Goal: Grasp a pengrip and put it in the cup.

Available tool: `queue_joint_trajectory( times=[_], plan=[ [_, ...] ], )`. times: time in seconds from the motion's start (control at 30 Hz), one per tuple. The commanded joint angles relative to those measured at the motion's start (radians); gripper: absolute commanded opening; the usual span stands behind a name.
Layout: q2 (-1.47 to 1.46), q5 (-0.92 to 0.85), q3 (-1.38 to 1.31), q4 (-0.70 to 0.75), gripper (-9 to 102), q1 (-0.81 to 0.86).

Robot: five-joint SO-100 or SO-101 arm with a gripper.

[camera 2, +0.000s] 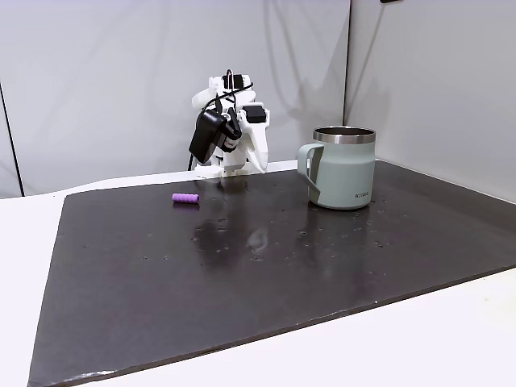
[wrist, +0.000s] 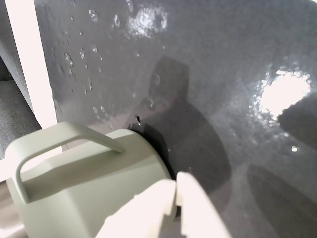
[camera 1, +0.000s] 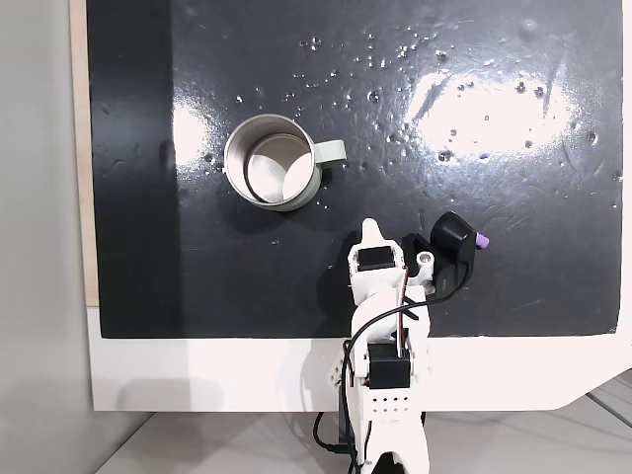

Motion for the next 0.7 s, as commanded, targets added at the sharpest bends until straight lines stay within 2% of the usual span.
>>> queue_joint_trajectory(
  times=[0.0,0.53,0.67],
  plan=[
    [0.011,-0.018,-0.003,-0.034,0,-0.018],
    [0.011,-0.015,-0.003,-0.034,0,-0.012],
    [0.012,-0.144,-0.040,-0.018,0,0.086]
  ],
)
